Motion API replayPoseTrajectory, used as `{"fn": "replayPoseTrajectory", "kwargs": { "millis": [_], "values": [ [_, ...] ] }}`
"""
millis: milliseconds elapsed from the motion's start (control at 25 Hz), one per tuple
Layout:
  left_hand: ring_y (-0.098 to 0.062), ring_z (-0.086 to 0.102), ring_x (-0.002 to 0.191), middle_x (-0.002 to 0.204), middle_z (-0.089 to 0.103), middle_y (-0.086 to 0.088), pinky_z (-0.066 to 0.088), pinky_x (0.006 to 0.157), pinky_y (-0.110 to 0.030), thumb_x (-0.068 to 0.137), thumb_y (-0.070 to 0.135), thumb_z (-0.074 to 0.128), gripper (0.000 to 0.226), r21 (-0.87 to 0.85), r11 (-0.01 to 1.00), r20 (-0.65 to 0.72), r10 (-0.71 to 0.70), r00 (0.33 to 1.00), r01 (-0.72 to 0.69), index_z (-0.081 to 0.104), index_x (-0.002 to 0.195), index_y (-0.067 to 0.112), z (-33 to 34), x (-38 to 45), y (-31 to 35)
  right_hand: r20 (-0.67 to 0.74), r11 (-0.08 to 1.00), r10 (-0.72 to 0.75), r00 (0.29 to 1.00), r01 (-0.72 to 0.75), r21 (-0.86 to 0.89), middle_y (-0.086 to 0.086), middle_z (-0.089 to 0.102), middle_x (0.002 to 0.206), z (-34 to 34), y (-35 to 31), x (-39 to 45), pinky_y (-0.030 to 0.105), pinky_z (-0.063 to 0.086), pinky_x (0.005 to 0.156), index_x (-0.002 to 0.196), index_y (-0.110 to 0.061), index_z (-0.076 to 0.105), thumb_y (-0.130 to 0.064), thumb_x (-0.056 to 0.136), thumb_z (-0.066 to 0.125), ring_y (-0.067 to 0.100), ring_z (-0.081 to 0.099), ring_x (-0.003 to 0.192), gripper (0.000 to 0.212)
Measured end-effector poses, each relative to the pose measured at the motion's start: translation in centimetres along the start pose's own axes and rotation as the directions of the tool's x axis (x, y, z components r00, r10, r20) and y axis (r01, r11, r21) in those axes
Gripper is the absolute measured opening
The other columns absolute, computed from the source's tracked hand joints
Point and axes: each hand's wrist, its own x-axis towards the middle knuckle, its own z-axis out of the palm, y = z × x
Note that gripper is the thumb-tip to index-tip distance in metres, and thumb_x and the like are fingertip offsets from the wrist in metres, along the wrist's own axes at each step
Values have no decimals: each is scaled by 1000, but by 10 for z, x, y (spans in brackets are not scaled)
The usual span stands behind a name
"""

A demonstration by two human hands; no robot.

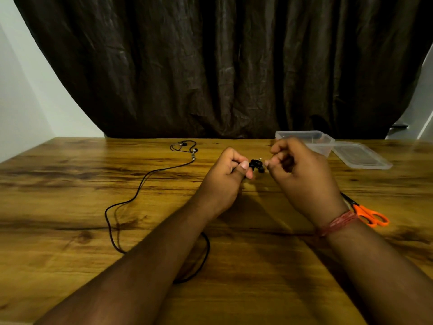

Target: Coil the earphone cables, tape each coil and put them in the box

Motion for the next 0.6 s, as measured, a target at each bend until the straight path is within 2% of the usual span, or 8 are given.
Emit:
{"fn": "replayPoseTrajectory", "kwargs": {
  "millis": [80, 160, 240, 320, 400, 480, 520, 600],
  "values": [
    [-23, 38, 59, 75, 65, 11, 31, 53, -34, 103, 19, 44, 17, 18, 1000, 9, 0, 1000, 0, 50, 91, 29, 1, -1, 0, -50, 999, -23, 998, 20, -46, -12, 62, 80, 2, 0, 0, 15, 47, 63, 93, -26, 63, -17, 86, 68, 1, 58, 73, 13],
    [-22, 39, 59, 76, 65, 11, 32, 53, -35, 103, 19, 44, 16, 34, 999, 14, -7, 1000, 6, 50, 92, 28, 1, -2, 1, -76, 994, -58, 995, 51, -93, -12, 62, 82, 3, -1, 0, 12, 45, 65, 91, -25, 67, -18, 86, 66, 2, 55, 73, 9],
    [-21, 39, 58, 79, 65, 8, 33, 53, -35, 103, 20, 44, 15, 69, 998, 10, -11, 1000, 11, 51, 93, 28, 2, -3, 2, -92, 997, -37, 995, 31, -69, -13, 62, 81, 5, 1, 0, 9, 42, 65, 89, -26, 68, -19, 87, 66, 2, 56, 74, 8],
    [-19, 40, 56, 82, 66, 5, 34, 50, -32, 103, 21, 44, 14, 114, 993, 12, -13, 1000, 12, 51, 93, 28, 2, -3, 3, -51, 986, 124, 991, -117, 123, -9, 66, 78, 5, 3, 2, 16, 48, 67, 86, -26, 69, -20, 89, 65, 6, 62, 74, 8],
    [-13, 40, 52, 83, 67, 4, 34, 46, -27, 103, 22, 45, 13, 128, 992, 19, -21, 1000, 18, 51, 93, 26, 3, -4, 3, 50, 892, 283, 958, -282, 353, 3, 69, 81, 5, 2, 3, 26, 57, 67, 85, -23, 71, -17, 90, 66, 11, 66, 72, 9],
    [-7, 39, 48, 83, 67, 5, 34, 43, -20, 103, 22, 45, 11, 134, 991, 25, -29, 999, 26, 52, 95, 24, 3, -4, 4, 115, 820, 338, 934, -352, 450, 10, 70, 82, 4, 3, 4, 24, 58, 63, 82, -20, 72, -14, 89, 66, 10, 65, 66, 11],
    [-6, 39, 47, 83, 67, 6, 34, 42, -19, 103, 22, 45, 10, 139, 990, 30, -31, 999, 27, 51, 95, 23, 4, -5, 4, 120, 826, 343, 932, -360, 434, 8, 69, 78, 4, 4, 4, 25, 57, 62, 82, -21, 72, -15, 89, 66, 10, 63, 65, 11],
    [-5, 39, 48, 82, 67, 7, 35, 45, -21, 103, 24, 45, 9, 160, 987, 41, -36, 999, 29, 52, 96, 23, 4, -5, 4, 52, 917, 297, 953, -300, 264, -2, 65, 71, 5, 6, 3, 22, 51, 64, 82, -22, 72, -17, 88, 67, 8, 61, 66, 9]
  ]
}}
